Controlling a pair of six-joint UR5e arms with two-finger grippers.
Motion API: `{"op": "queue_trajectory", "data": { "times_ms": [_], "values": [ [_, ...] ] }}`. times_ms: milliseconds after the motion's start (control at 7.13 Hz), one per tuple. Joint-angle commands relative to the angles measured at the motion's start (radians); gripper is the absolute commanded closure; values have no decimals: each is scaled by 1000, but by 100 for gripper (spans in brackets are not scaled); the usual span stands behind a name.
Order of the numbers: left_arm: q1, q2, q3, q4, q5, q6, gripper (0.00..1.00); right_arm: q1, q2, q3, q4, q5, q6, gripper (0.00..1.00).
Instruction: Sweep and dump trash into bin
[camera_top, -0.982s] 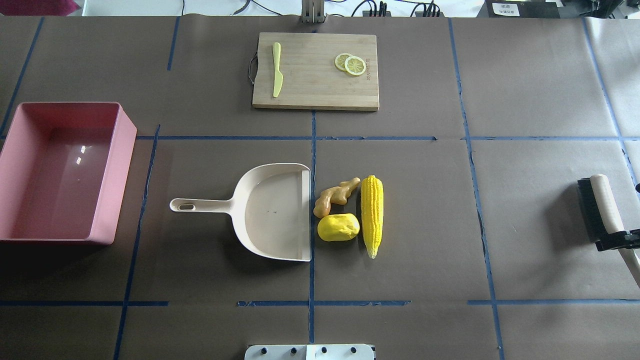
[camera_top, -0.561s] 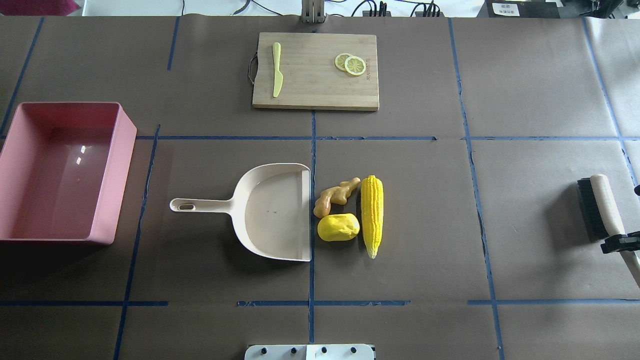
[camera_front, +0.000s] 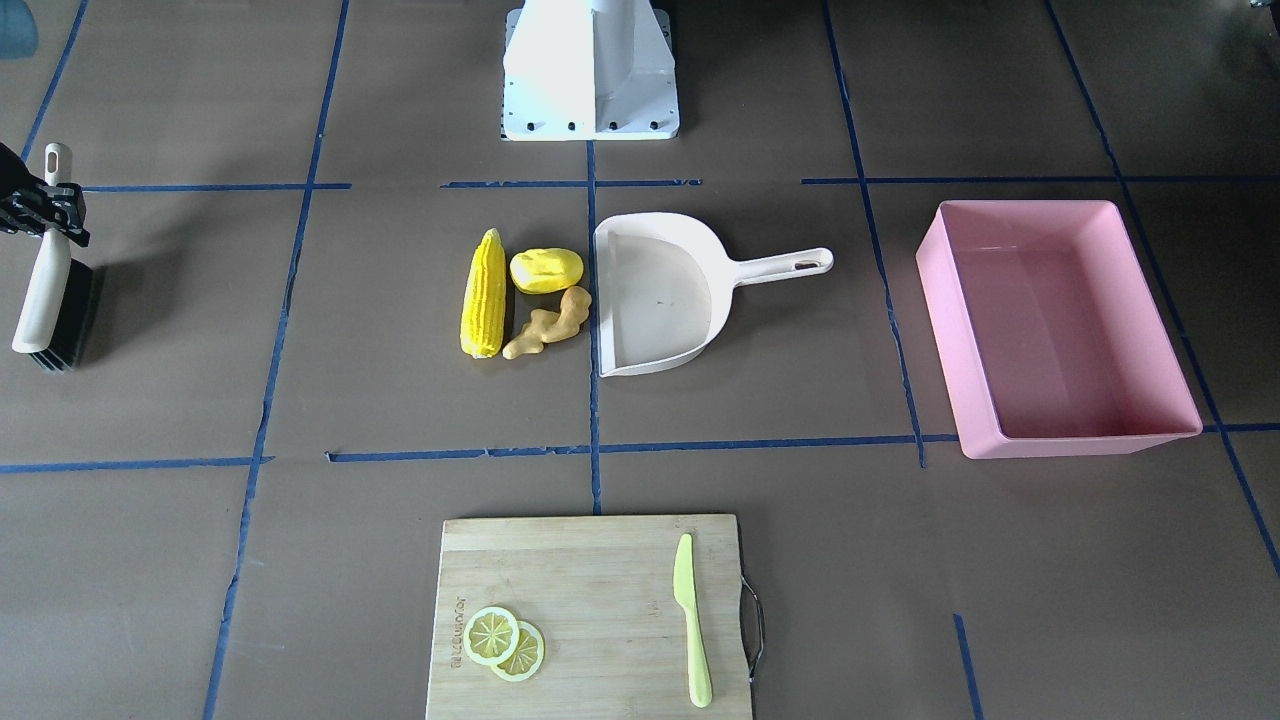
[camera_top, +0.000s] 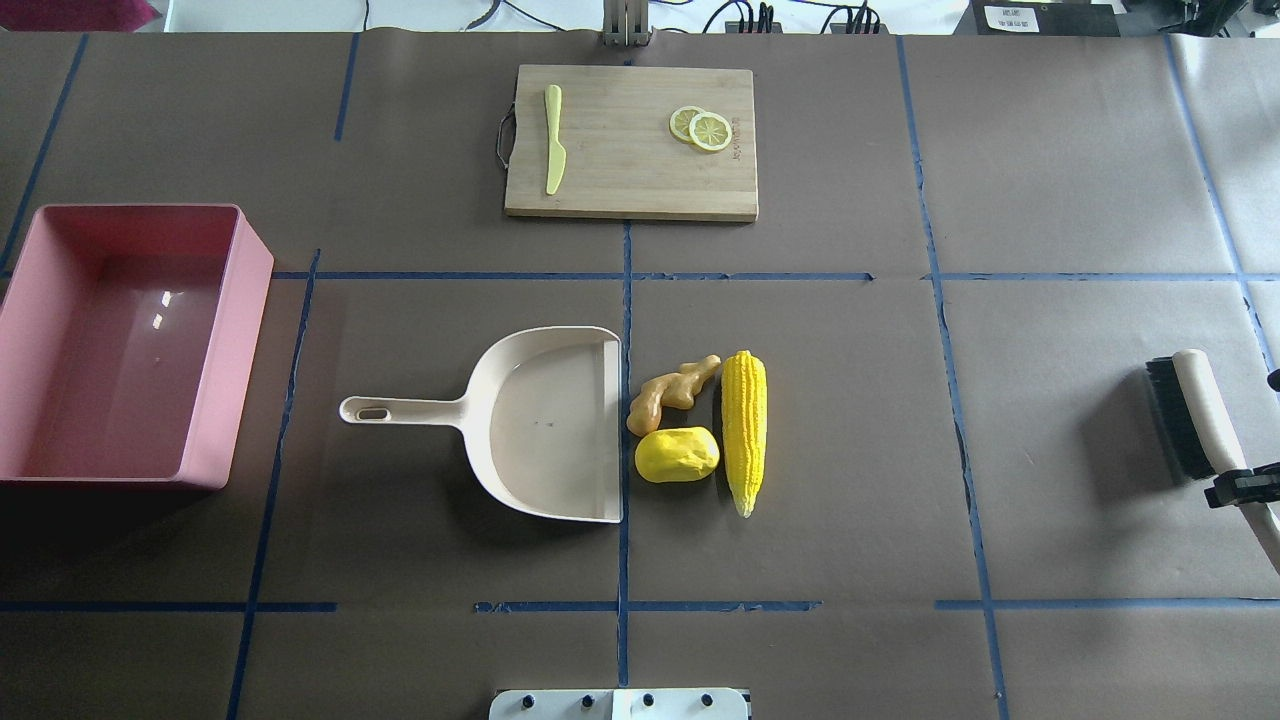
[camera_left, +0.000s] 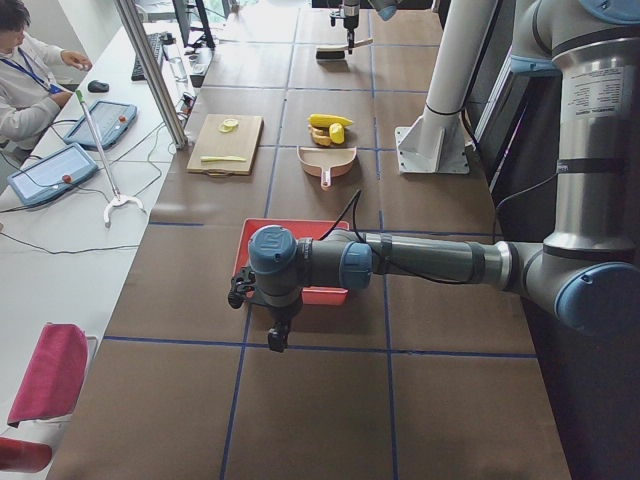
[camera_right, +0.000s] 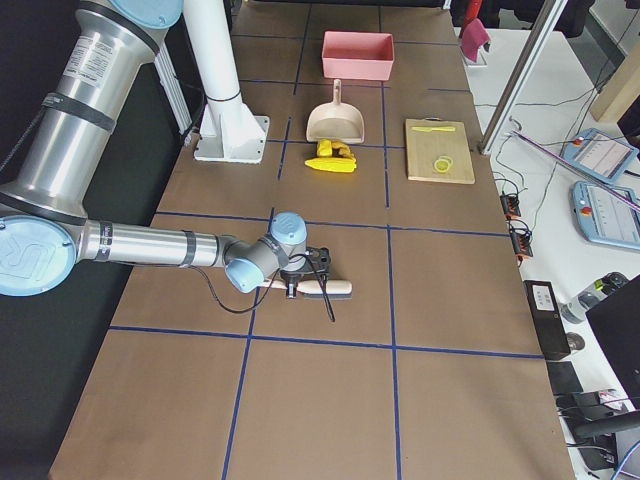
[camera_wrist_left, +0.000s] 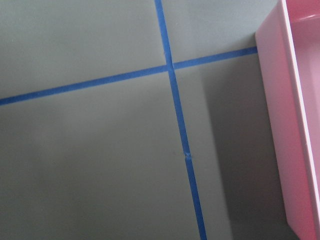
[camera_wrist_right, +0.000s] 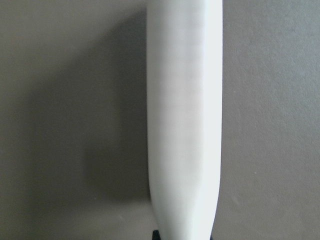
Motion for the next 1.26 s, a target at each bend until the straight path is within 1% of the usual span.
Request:
{"op": "queue_trajectory", "data": {
  "times_ms": [0,140,280,561,701,841,982,1122],
  "values": [
    [1,-18,-13,-7,-2,-9,0,0,0,-1,-1,-1,0,100],
    [1,-34,5,-42,-2,-6,0,0,0,-4,-1,-2,2,100],
    [9,-61,28,-112,-6,-9,0,0,3,-4,-1,-2,0,100],
    [9,-61,18,-122,-12,-6,0,-1,9,-4,-3,2,2,100],
    [12,-66,-2,-163,-11,-6,0,-1,11,-4,-3,2,2,100],
    [20,-67,15,-271,-9,-9,0,-1,12,-4,-3,2,2,100],
    [55,-70,13,-367,-9,-9,0,-1,12,-4,-1,-1,2,100],
    [107,-115,13,-457,-5,2,0,-1,12,-5,-1,-2,2,100]
  ]
}}
